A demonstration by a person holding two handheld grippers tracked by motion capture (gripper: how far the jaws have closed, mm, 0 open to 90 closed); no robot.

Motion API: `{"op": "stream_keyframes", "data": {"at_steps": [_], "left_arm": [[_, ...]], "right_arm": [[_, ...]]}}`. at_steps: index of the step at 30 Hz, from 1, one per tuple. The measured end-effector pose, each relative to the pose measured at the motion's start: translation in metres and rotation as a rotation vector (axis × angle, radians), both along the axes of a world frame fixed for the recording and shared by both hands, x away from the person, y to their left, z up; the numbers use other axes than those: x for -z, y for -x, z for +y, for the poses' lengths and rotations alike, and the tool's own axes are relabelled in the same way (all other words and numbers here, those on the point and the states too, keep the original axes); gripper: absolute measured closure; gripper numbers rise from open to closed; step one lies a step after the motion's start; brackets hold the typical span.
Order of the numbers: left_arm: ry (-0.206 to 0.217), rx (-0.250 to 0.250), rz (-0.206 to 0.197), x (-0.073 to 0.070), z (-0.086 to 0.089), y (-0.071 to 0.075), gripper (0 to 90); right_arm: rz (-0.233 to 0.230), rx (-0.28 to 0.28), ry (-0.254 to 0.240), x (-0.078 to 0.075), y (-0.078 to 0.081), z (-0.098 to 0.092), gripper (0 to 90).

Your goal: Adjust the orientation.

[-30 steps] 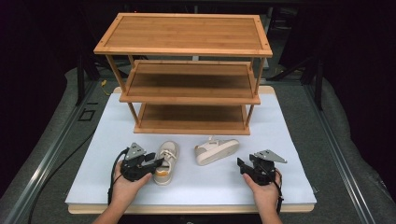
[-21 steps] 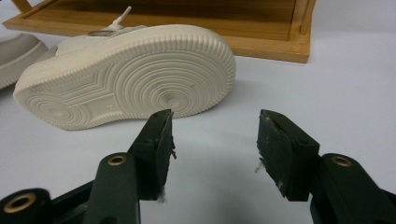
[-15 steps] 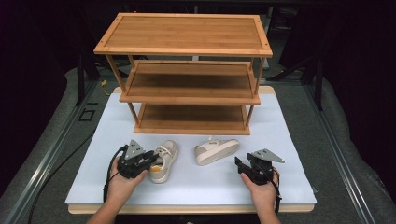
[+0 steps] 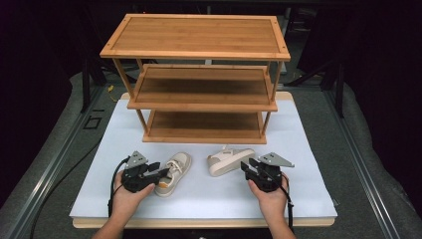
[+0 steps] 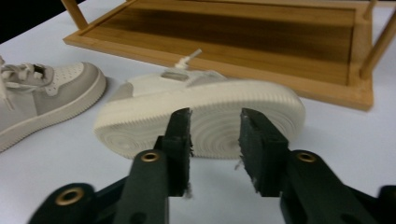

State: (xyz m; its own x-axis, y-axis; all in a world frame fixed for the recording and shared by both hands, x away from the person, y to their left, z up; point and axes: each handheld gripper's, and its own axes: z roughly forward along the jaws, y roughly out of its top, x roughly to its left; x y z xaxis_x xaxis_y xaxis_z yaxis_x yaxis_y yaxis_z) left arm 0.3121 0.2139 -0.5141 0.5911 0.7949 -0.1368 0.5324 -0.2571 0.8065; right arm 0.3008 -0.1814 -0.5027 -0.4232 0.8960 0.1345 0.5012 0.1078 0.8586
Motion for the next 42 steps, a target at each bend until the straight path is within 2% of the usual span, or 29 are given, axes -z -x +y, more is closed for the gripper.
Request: {"op": "stream_keyframes", "data": {"at_steps": [2, 6, 10, 11, 14, 20, 23, 25, 26, 28, 31, 33, 38, 40, 41, 42], "left_arm": [[0.043, -0.006, 0.016, 0.003, 0.004, 0.0, 49.5], [0.06, -0.007, 0.022, 0.003, 0.006, 0.0, 48.1], [0.056, 0.004, 0.007, 0.0, 0.008, 0.001, 48.0], [0.056, 0.006, 0.006, 0.001, 0.008, 0.001, 47.7], [0.065, 0.005, 0.014, 0.001, 0.01, 0.001, 47.2], [0.077, 0.003, 0.021, 0.002, 0.011, 0.0, 46.2], [0.07, 0.003, 0.013, 0.001, 0.01, 0.001, 46.2], [0.07, 0.002, 0.015, 0.001, 0.01, 0.001, 46.2], [0.069, 0.003, 0.016, 0.001, 0.01, 0.001, 46.2], [0.07, 0.002, 0.015, 0.001, 0.01, 0.001, 46.2], [0.074, -0.002, 0.015, 0.0, 0.01, 0.001, 46.2], [0.074, 0.0, 0.017, 0.0, 0.009, 0.001, 46.2], [0.066, 0.004, 0.019, 0.0, 0.009, 0.0, 46.3], [0.067, 0.008, 0.021, 0.0, 0.009, -0.001, 46.3], [0.072, 0.005, 0.023, 0.001, 0.009, -0.001, 46.3], [0.073, 0.005, 0.022, 0.001, 0.008, -0.001, 46.3]], "right_arm": [[-0.01, -0.03, 0.01, -0.006, -0.004, 0.007, 73.5], [-0.022, -0.058, 0.01, -0.01, -0.009, 0.017, 77.7], [-0.036, -0.065, 0.024, -0.015, -0.018, 0.031, 77.8], [-0.028, -0.049, 0.048, -0.014, -0.021, 0.035, 77.8], [-0.011, -0.049, 0.065, -0.009, -0.025, 0.036, 79.3], [-0.01, -0.045, 0.052, -0.007, -0.015, 0.031, 80.5], [0.001, -0.061, 0.06, -0.007, -0.006, 0.026, 80.1], [0.022, -0.062, 0.057, -0.006, 0.001, 0.021, 80.1], [0.044, -0.083, 0.029, -0.003, 0.007, 0.015, 80.1], [0.056, -0.067, 0.034, -0.002, 0.01, 0.013, 80.0], [0.102, -0.072, -0.011, 0.006, 0.018, 0.005, 79.2], [0.134, -0.068, -0.02, 0.011, 0.023, 0.001, 78.4], [0.174, -0.038, 0.048, 0.023, 0.032, 0.001, 74.1], [0.172, -0.01, 0.045, 0.026, 0.034, -0.001, 65.4], [0.172, -0.01, 0.045, 0.026, 0.034, -0.001, 65.4], [0.173, -0.001, 0.037, 0.025, 0.035, -0.001, 61.7]]}}
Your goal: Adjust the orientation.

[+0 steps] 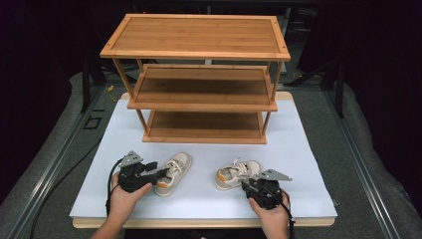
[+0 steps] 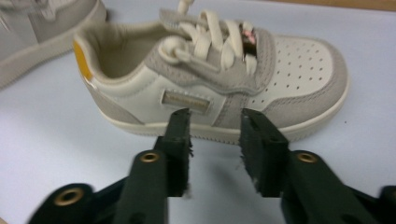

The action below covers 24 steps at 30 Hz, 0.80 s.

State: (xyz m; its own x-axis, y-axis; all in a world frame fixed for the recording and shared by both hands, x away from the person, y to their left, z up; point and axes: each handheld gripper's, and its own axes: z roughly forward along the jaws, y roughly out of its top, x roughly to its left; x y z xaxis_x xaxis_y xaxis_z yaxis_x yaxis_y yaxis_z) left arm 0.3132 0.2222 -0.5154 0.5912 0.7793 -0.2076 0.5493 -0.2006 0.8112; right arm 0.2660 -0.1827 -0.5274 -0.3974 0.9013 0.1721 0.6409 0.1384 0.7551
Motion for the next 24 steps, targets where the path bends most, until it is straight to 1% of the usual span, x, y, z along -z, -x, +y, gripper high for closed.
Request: {"op": "stream_keyframes", "data": {"at_steps": [1, 2, 3, 5, 6, 9, 10, 12, 15, 16, 18, 19, 24], "left_arm": [[-0.003, 0.001, 0.002, 0.0, 0.0, 0.0, 46.3], [-0.003, 0.003, -0.001, 0.0, -0.001, 0.0, 46.3], [-0.002, 0.003, -0.001, 0.0, -0.001, -0.001, 46.3], [0.0, 0.003, 0.001, 0.001, -0.002, -0.001, 46.1], [0.0, 0.002, 0.001, 0.001, -0.002, -0.001, 46.1], [0.001, 0.001, -0.001, 0.001, -0.002, 0.0, 45.5], [0.002, 0.0, -0.002, 0.001, -0.002, 0.0, 45.2], [0.003, -0.002, -0.003, 0.001, -0.002, 0.0, 44.9], [0.003, -0.004, 0.0, 0.002, -0.002, 0.001, 43.8], [0.003, -0.004, -0.003, 0.002, -0.001, 0.001, 43.7], [0.004, -0.005, -0.001, 0.002, -0.001, 0.002, 43.4], [0.005, -0.007, -0.001, 0.002, -0.001, 0.002, 43.3], [0.007, -0.011, -0.003, 0.002, 0.0, 0.002, 43.1]], "right_arm": [[-0.014, 0.01, -0.022, -0.001, 0.001, 0.0, 57.0], [-0.042, 0.029, -0.032, -0.005, 0.006, 0.001, 48.5], [-0.042, 0.029, -0.032, -0.005, 0.006, 0.001, 48.5], [-0.094, 0.054, -0.002, -0.009, 0.01, 0.008, 37.7], [-0.106, 0.061, -0.003, -0.01, 0.01, 0.01, 35.4], [-0.15, 0.083, -0.035, -0.011, 0.007, 0.016, 30.0], [-0.159, 0.095, -0.034, -0.013, 0.005, 0.018, 27.9], [-0.168, 0.098, -0.038, -0.014, 0.004, 0.021, 26.1], [-0.202, 0.114, -0.011, -0.017, -0.002, 0.027, 22.6], [-0.2, 0.115, -0.003, -0.016, -0.004, 0.029, 22.3], [-0.19, 0.11, 0.037, -0.014, -0.008, 0.031, 22.2], [-0.183, 0.116, 0.057, -0.013, -0.009, 0.032, 21.3], [-0.179, 0.103, 0.064, -0.014, -0.007, 0.028, 22.4]]}}
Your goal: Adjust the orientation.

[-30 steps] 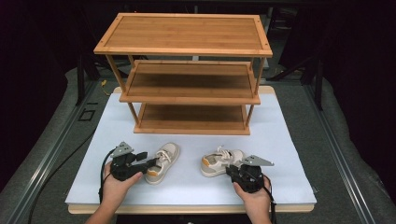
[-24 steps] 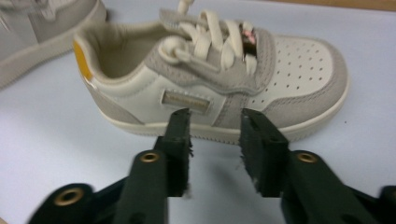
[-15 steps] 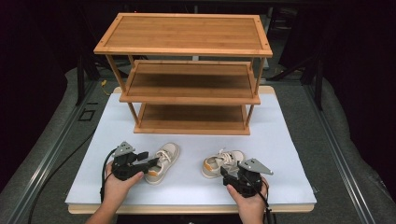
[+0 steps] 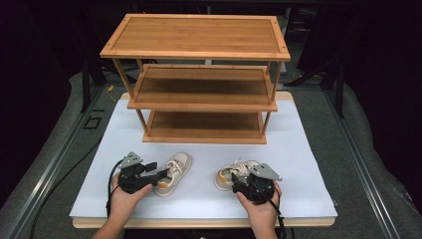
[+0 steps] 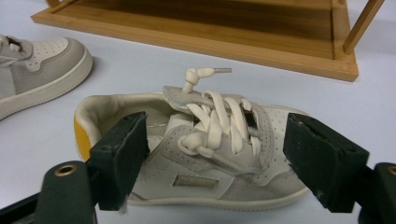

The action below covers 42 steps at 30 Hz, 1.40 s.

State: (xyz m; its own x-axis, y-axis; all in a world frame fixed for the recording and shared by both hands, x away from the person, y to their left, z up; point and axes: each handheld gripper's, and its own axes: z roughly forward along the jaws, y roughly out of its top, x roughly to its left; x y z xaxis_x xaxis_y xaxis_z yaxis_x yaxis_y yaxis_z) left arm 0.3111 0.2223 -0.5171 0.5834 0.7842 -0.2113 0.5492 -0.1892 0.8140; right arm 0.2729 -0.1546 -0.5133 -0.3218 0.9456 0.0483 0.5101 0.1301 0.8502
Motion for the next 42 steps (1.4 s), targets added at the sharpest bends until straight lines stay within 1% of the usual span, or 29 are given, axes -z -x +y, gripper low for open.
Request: {"op": "stream_keyframes", "data": {"at_steps": [1, 3, 4, 5, 6, 8, 9, 10, 12, 14, 15, 16, 18, 20, 21, 22, 23, 25, 27, 28, 30, 31, 32, 33, 36, 38, 39, 40, 42], "left_arm": [[0.003, 0.0, 0.0, 0.0, 0.0, 0.0, 43.1], [0.002, 0.004, 0.0, 0.0, 0.0, 0.0, 43.3], [0.004, 0.005, 0.001, 0.0, 0.0, 0.0, 43.3], [0.006, 0.004, 0.004, -0.001, -0.001, 0.0, 43.6], [0.006, 0.004, 0.003, -0.001, -0.001, 0.0, 43.6], [0.011, 0.005, 0.0, -0.002, -0.001, 0.001, 44.5], [0.009, 0.007, -0.001, -0.002, -0.001, 0.0, 45.3], [0.012, 0.006, 0.001, -0.002, -0.001, 0.001, 45.3], [0.013, 0.011, 0.004, -0.001, -0.002, 0.001, 46.3], [0.01, 0.017, 0.01, 0.0, -0.004, 0.001, 46.8], [0.007, 0.021, 0.008, 0.0, -0.004, 0.001, 47.3], [0.006, 0.022, 0.009, 0.0, -0.005, 0.001, 47.8], [0.006, 0.027, 0.007, 0.0, -0.006, 0.001, 49.7], [0.002, 0.03, 0.014, 0.0, -0.006, 0.001, 52.2], [0.002, 0.031, 0.013, 0.001, -0.007, 0.001, 53.8], [-0.005, 0.033, 0.014, 0.001, -0.007, 0.001, 54.3], [-0.01, 0.033, 0.016, 0.001, -0.007, 0.0, 54.6], [-0.011, 0.034, 0.02, 0.003, -0.007, -0.001, 54.8], [-0.001, 0.034, 0.025, 0.004, -0.007, -0.002, 54.5], [0.004, 0.033, 0.03, 0.004, -0.006, -0.002, 54.5], [0.009, 0.031, 0.033, 0.004, -0.006, -0.003, 55.1], [0.014, 0.021, 0.038, 0.004, -0.006, -0.003, 56.3], [0.015, 0.015, 0.04, 0.004, -0.006, -0.003, 60.2], [0.028, 0.013, 0.046, 0.005, -0.006, -0.004, 60.7], [0.039, 0.003, 0.054, 0.005, -0.008, -0.003, 61.0], [0.045, 0.002, 0.056, 0.005, -0.011, -0.003, 61.1], [0.048, 0.0, 0.059, 0.006, -0.013, -0.002, 61.2], [0.05, -0.001, 0.057, 0.006, -0.016, -0.002, 61.3], [0.048, -0.01, 0.061, 0.005, -0.022, -0.001, 61.5]], "right_arm": [[0.006, -0.003, -0.001, 0.0, 0.001, -0.001, 23.4], [0.02, -0.023, -0.027, -0.001, 0.002, -0.008, 27.6], [0.02, -0.023, -0.027, -0.001, 0.002, -0.008, 27.6], [0.033, -0.034, -0.04, -0.002, 0.004, -0.012, 32.3], [0.033, -0.034, -0.04, -0.002, 0.004, -0.012, 32.3], [0.036, -0.052, -0.048, -0.003, 0.007, -0.016, 37.4], [0.043, -0.065, -0.031, -0.005, 0.01, -0.02, 40.2], [0.043, -0.065, -0.031, -0.005, 0.01, -0.02, 40.2], [0.039, -0.057, 0.0, -0.007, 0.013, -0.023, 43.8], [0.036, -0.032, 0.031, -0.008, 0.015, -0.027, 44.7], [0.041, -0.018, 0.034, -0.009, 0.016, -0.03, 44.7], [0.047, -0.022, 0.01, -0.009, 0.016, -0.033, 44.6], [0.053, -0.009, -0.024, -0.008, 0.016, -0.038, 44.7], [0.067, -0.009, -0.057, -0.006, 0.017, -0.04, 46.6], [0.082, -0.016, -0.074, -0.004, 0.017, -0.039, 48.2], [0.092, -0.011, -0.078, -0.001, 0.018, -0.038, 49.3], [0.107, -0.02, -0.083, 0.0, 0.018, -0.037, 49.9], [0.119, -0.018, -0.086, 0.005, 0.017, -0.036, 50.4], [0.115, -0.021, -0.104, 0.008, 0.016, -0.035, 53.1], [0.119, -0.022, -0.118, 0.008, 0.015, -0.036, 53.6], [0.13, -0.024, -0.13, 0.008, 0.015, -0.037, 55.4], [0.129, -0.032, -0.149, 0.008, 0.014, -0.039, 57.3], [0.127, -0.043, -0.167, 0.008, 0.013, -0.04, 58.9], [0.124, -0.054, -0.184, 0.009, 0.011, -0.041, 59.4], [0.132, -0.098, -0.191, 0.009, 0.007, -0.034, 59.9], [0.132, -0.108, -0.191, 0.009, 0.006, -0.031, 60.0], [0.142, -0.123, -0.198, 0.009, 0.004, -0.028, 60.0], [0.137, -0.132, -0.208, 0.01, 0.002, -0.024, 60.0], [0.138, -0.159, -0.203, 0.011, -0.002, -0.016, 60.1]]}}
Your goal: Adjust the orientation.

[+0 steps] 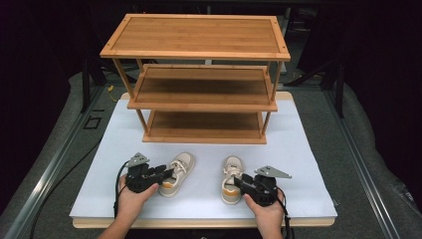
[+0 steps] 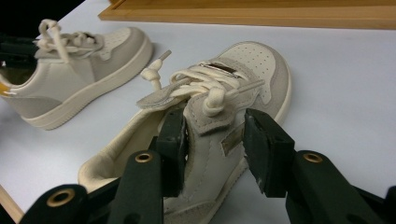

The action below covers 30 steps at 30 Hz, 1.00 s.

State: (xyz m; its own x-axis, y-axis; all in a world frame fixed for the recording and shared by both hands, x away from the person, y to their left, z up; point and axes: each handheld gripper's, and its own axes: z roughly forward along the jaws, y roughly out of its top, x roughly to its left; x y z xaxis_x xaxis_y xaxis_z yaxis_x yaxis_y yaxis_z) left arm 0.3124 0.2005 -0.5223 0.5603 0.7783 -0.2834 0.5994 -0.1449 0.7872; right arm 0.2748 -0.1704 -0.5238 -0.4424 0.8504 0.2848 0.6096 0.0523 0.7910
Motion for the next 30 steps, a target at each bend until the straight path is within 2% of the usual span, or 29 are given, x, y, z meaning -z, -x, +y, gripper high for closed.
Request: {"op": "stream_keyframes", "data": {"at_steps": [4, 7, 12, 16, 17, 22, 28, 30], "left_arm": [[-0.004, -0.02, 0.007, -0.001, -0.011, 0.001, 61.6], [-0.01, -0.022, 0.006, -0.001, -0.017, 0.002, 61.5], [0.023, -0.035, 0.02, 0.0, -0.018, 0.003, 60.6], [0.049, -0.022, 0.042, 0.001, -0.019, 0.002, 59.1], [0.05, -0.021, 0.042, 0.001, -0.02, 0.003, 58.9], [0.053, -0.012, 0.042, 0.001, -0.023, 0.003, 59.0], [0.064, 0.026, 0.04, 0.003, -0.03, 0.004, 59.4], [0.05, 0.037, 0.04, 0.004, -0.033, 0.004, 60.4]], "right_arm": [[-0.013, -0.049, 0.045, -0.002, -0.006, 0.013, 60.8], [-0.016, -0.093, 0.054, -0.002, -0.011, 0.018, 61.3], [-0.007, -0.122, 0.031, -0.001, -0.019, 0.022, 61.6], [-0.014, -0.142, 0.043, -0.002, -0.021, 0.027, 62.2], [-0.017, -0.135, 0.061, -0.003, -0.021, 0.028, 62.3], [-0.028, -0.164, 0.057, -0.002, -0.025, 0.036, 62.9], [-0.026, -0.187, 0.052, -0.002, -0.028, 0.042, 63.1], [-0.025, -0.182, 0.054, -0.002, -0.028, 0.043, 63.1]]}}
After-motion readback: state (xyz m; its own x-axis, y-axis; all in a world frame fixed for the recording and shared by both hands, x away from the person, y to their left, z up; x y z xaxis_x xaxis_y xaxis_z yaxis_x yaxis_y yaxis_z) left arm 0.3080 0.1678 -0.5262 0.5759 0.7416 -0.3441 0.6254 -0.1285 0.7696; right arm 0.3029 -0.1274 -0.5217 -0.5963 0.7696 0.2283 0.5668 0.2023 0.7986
